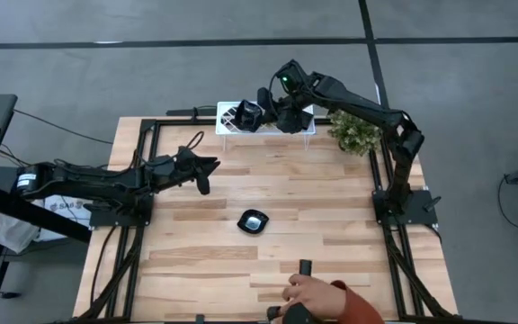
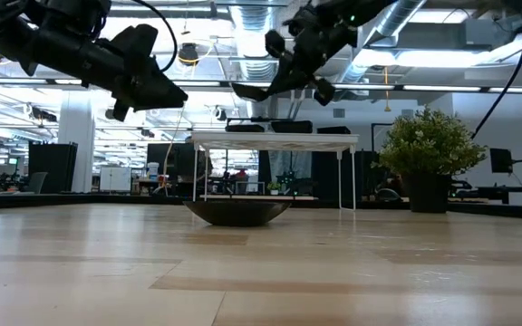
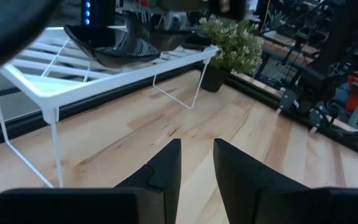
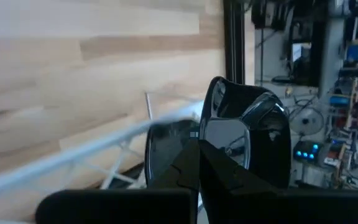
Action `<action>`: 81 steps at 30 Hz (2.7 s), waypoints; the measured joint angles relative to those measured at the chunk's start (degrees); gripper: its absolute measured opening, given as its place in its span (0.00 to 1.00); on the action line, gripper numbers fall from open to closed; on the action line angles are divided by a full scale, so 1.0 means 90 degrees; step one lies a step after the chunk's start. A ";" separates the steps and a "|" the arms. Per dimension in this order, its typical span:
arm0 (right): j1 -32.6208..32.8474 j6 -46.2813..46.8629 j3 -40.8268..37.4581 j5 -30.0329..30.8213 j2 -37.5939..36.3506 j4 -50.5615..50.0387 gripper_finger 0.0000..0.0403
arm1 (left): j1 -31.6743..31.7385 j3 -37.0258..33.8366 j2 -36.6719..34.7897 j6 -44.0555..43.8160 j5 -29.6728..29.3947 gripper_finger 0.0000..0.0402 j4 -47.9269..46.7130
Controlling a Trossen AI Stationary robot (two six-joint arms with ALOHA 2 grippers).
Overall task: Pick & Place Mini shaped plates
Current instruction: Stack the black leaf-shaped plate on top of the black leaf-shaped plate on the shelf
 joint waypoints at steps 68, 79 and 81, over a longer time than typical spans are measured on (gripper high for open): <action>-0.0154 0.0750 0.0005 0.0223 0.0699 0.0821 0.00 | -0.0002 0.0002 0.0000 -0.0119 0.0000 0.24 0.0245; -0.0149 0.0750 0.0005 0.0313 0.0699 0.0819 0.00 | -0.0002 0.0001 0.0000 -0.0118 0.0000 0.24 0.0245; -0.0149 0.0750 0.0005 0.0313 0.0699 0.0818 0.00 | -0.0002 0.0000 0.0000 -0.0117 0.0000 0.24 0.0244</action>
